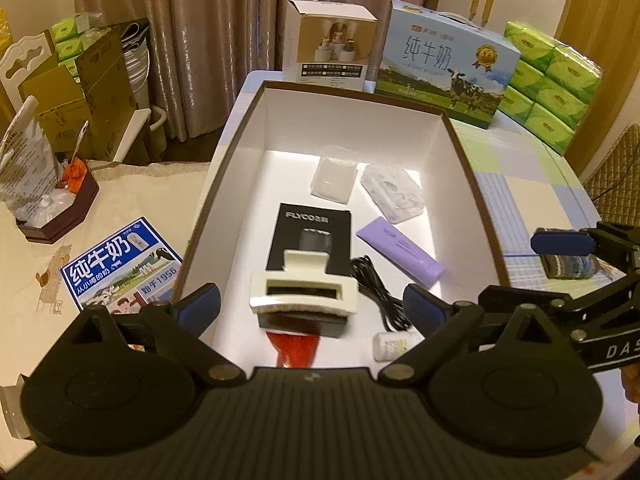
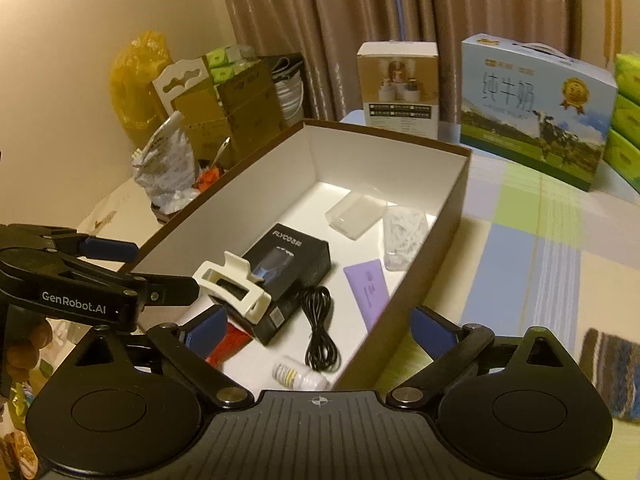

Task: Organize objects
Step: 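Withdraw both open tools from the box toward the sock and cotton swabs, then grasp the striped knitted sock with the left tool while the right tool grasps the cotton-swab bag, then carry the sock with the left tool while the right tool carries the swab bag to the box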

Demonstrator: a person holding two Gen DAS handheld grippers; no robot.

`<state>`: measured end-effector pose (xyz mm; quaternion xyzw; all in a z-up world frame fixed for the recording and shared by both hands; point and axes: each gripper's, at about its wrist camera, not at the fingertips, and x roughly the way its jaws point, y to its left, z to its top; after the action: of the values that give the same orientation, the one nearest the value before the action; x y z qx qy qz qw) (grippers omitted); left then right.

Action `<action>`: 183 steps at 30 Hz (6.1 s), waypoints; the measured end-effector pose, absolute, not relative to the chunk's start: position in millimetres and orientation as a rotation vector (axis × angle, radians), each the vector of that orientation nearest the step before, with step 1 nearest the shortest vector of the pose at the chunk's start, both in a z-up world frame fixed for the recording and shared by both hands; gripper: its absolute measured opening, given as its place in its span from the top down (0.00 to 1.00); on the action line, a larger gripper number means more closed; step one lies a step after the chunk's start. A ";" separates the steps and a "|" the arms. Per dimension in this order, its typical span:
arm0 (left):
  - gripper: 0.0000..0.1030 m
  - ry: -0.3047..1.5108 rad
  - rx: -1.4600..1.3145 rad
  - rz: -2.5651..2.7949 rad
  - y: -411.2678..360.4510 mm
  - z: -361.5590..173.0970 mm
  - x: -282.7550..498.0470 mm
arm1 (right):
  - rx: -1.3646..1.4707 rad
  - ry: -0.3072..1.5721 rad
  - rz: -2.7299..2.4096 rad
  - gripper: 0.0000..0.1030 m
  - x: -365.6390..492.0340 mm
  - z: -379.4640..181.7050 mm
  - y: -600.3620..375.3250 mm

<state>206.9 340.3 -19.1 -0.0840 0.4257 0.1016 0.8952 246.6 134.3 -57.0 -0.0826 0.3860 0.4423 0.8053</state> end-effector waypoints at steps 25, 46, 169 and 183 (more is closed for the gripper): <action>0.07 0.918 -0.128 0.036 181.2 -15.6 180.5 | -0.030 0.892 0.779 0.05 218.3 -47.1 -47.1; 0.07 0.974 -0.050 -0.099 49.1 -48.8 234.2 | 0.019 0.931 0.529 0.05 260.1 -60.1 -191.0; 0.69 0.801 -0.167 0.078 263.5 7.6 208.9 | 0.035 0.833 0.967 0.79 261.8 -40.0 64.5; 0.69 0.825 -0.147 0.134 342.4 -4.8 254.6 | 0.032 0.851 0.906 0.79 296.0 -53.5 154.6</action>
<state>254.6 342.4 -4.8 -0.0714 0.4004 0.0649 0.9112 296.0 154.6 -53.5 0.0149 0.3987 0.4242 0.8130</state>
